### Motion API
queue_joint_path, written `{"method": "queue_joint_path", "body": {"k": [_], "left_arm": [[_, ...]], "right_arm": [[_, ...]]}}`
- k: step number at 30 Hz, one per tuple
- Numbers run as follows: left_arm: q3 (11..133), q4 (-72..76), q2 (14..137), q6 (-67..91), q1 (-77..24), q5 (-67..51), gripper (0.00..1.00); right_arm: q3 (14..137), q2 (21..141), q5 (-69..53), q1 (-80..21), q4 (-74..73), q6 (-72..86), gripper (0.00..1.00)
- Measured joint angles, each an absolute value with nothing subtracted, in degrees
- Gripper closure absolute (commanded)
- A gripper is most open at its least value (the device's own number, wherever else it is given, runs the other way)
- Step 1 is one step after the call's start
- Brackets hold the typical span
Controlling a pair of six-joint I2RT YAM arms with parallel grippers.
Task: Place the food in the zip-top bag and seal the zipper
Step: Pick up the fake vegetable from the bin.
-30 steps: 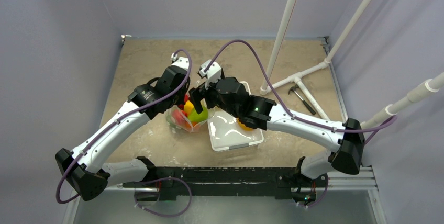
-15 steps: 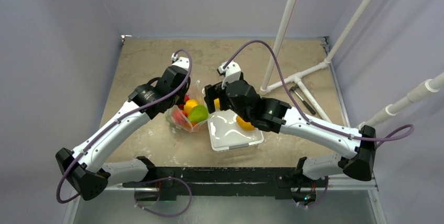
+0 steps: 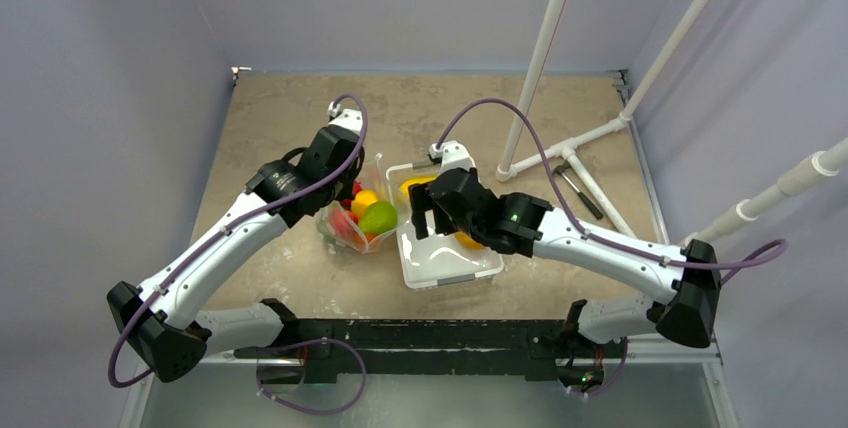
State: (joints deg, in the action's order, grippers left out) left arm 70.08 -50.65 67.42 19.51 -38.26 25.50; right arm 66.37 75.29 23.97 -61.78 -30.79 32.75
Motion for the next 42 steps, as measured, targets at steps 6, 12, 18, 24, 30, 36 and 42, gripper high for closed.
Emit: {"method": "queue_joint_path", "body": {"k": [6, 12, 18, 24, 30, 36, 42], "left_arm": [[70.1, -50.6, 67.5, 19.5, -38.3, 25.5, 1.0], [70.1, -50.5, 67.5, 19.4, -38.3, 25.5, 1.0], [70.1, -50.3, 67.5, 19.0, -38.3, 25.5, 1.0], [70.1, -50.2, 67.5, 18.8, -38.3, 24.7, 1.0], [70.1, -50.2, 67.5, 18.1, -38.3, 24.3, 1.0], [70.1, -49.9, 67.5, 16.8, -38.2, 24.3, 1.0], [69.8, -49.3, 67.5, 16.1, -37.9, 24.2, 1.0]], "right_arm": [[64.3, 76.8, 21.9, -59.5, -33.9, 35.0, 0.12], [64.1, 81.0, 20.7, -56.7, -35.3, 35.4, 0.11], [64.1, 84.4, 20.5, -53.7, -35.3, 35.4, 0.09], [64.6, 90.2, 21.8, -52.9, -35.6, 35.4, 0.07], [65.0, 94.6, 24.3, -52.6, -36.4, 36.1, 0.05], [65.7, 97.3, 26.1, -52.0, -37.1, 37.2, 0.06], [65.7, 98.8, 26.0, -51.9, -38.0, 37.8, 0.11]]}}
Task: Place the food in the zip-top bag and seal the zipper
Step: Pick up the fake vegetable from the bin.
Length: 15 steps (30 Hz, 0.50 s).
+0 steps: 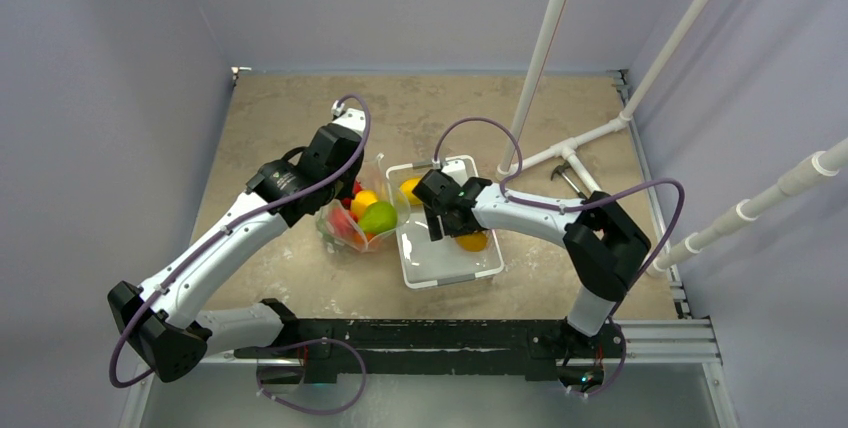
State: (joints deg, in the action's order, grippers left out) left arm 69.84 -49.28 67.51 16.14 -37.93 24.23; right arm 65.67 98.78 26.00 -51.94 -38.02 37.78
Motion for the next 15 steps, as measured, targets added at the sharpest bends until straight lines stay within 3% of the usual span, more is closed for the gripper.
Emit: {"method": "queue_joint_path", "body": {"k": [11, 15], "left_arm": [[69.7, -48.5, 67.5, 15.4, -37.7, 23.9, 1.0], [69.7, -48.5, 67.5, 15.4, -37.5, 23.8, 1.0]], "right_arm": [[65.6, 98.8, 26.0, -51.9, -39.0, 39.2, 0.57], [65.7, 98.5, 26.0, -51.9, -39.6, 39.9, 0.68]]}}
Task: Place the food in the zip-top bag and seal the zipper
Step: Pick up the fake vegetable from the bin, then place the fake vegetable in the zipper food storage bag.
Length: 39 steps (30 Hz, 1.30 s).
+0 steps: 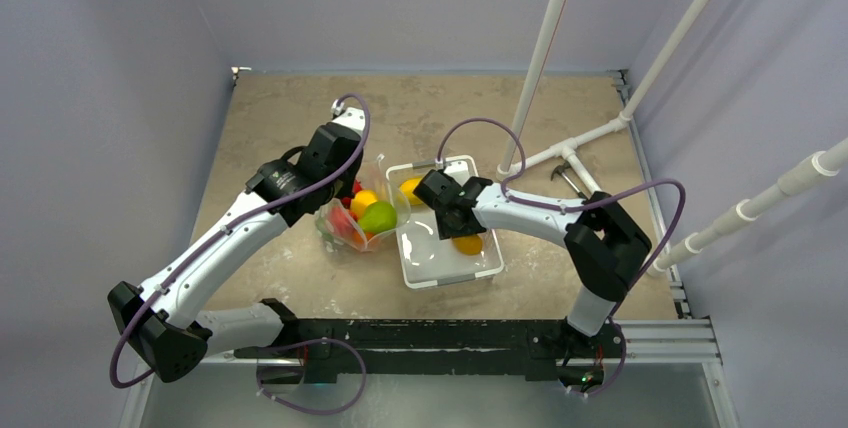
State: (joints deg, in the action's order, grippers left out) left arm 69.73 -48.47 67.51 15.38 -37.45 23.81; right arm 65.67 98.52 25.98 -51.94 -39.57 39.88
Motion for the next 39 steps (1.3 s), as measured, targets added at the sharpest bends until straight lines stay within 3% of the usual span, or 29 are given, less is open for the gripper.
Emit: {"method": "queue_joint_path", "body": {"k": [7, 23, 39], "left_arm": [[69.7, -48.5, 67.5, 15.4, -37.5, 23.1, 1.0], [69.7, -49.0, 67.3, 17.0, -37.5, 22.7, 1.0], [70.3, -50.1, 67.5, 17.9, -37.4, 22.0, 1.0]], "right_arm": [[66.5, 94.1, 26.0, -51.9, -39.9, 39.9, 0.75], [78.0, 80.8, 20.9, -51.9, -32.3, 36.8, 0.76], [81.4, 82.2, 8.2, -53.6, -18.0, 30.5, 0.77]]}}
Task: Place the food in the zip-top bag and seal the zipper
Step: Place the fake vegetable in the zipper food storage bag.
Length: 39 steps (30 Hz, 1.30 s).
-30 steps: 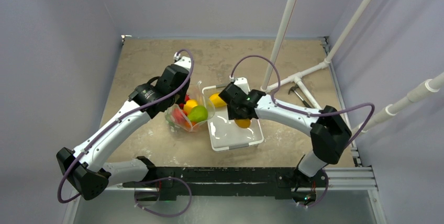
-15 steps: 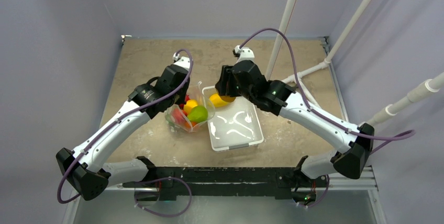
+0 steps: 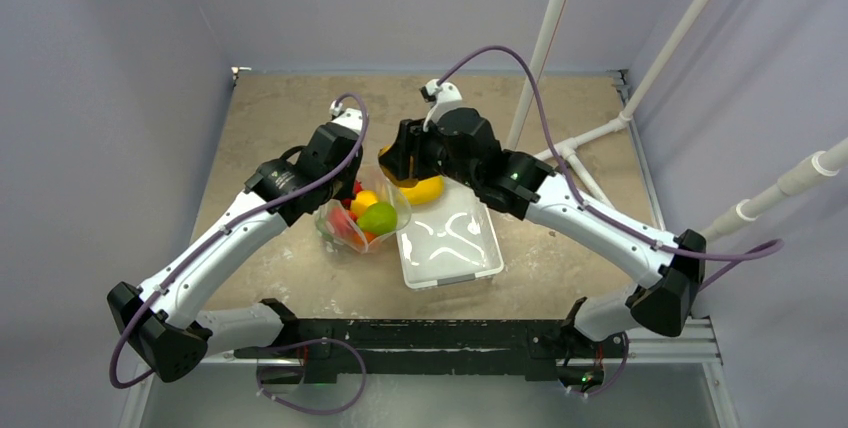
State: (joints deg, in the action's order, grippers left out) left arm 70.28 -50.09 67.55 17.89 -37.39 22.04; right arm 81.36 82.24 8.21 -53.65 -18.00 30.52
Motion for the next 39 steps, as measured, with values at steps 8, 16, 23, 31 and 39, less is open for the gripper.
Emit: {"method": "queue_joint_path", "body": {"k": [8, 16, 23, 31, 39], "left_arm": [[70.3, -50.5, 67.7, 18.5, -37.4, 22.0, 1.0], [70.8, -50.7, 68.0, 18.5, -37.4, 22.1, 1.0], [70.9, -51.0, 68.2, 18.5, -37.3, 22.3, 1.0], [70.9, -51.6, 68.2, 18.9, -36.9, 22.8, 1.0], [70.9, -51.5, 68.5, 18.9, -36.9, 22.7, 1.0]], "right_arm": [[82.5, 88.2, 6.3, -56.9, -16.7, 29.9, 0.71], [82.5, 90.1, 6.2, -57.0, -15.4, 29.8, 0.4], [82.5, 92.6, 6.5, -57.0, -14.7, 29.2, 0.02], [82.5, 93.9, 6.8, -56.8, -14.6, 29.1, 0.01], [82.5, 92.0, 6.9, -56.9, -15.2, 29.4, 0.01]]}}
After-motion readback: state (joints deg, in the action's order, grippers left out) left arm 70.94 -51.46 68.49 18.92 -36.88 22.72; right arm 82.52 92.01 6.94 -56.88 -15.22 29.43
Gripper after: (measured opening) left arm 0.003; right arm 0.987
